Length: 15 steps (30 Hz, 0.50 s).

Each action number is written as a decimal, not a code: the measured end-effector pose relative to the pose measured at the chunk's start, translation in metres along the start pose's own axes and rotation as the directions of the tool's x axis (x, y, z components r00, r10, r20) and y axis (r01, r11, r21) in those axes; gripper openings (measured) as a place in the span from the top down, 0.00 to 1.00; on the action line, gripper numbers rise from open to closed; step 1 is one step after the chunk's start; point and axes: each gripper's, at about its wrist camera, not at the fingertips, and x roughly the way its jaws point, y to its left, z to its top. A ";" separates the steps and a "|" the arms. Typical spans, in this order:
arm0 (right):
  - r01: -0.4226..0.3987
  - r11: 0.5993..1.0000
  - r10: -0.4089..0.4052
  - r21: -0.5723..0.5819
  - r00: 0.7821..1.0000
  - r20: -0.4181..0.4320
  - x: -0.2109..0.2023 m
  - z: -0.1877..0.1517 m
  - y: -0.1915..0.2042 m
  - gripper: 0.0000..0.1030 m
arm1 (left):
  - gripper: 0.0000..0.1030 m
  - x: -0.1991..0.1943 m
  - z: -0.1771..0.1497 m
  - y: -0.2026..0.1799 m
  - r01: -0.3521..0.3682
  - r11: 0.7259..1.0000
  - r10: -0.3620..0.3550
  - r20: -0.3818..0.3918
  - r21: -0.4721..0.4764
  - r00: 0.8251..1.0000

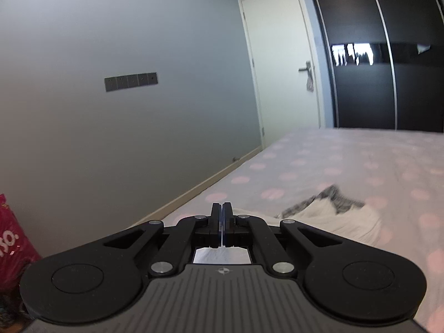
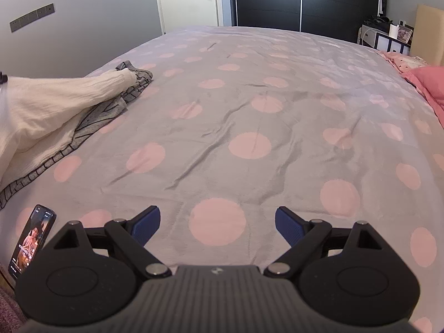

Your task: Fold clothes

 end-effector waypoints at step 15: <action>0.035 0.999 -0.036 0.019 0.996 0.077 -0.018 0.005 -0.002 0.11 | 1.00 -0.137 0.084 -0.063 0.539 0.842 -0.513 0.304 -0.003 0.803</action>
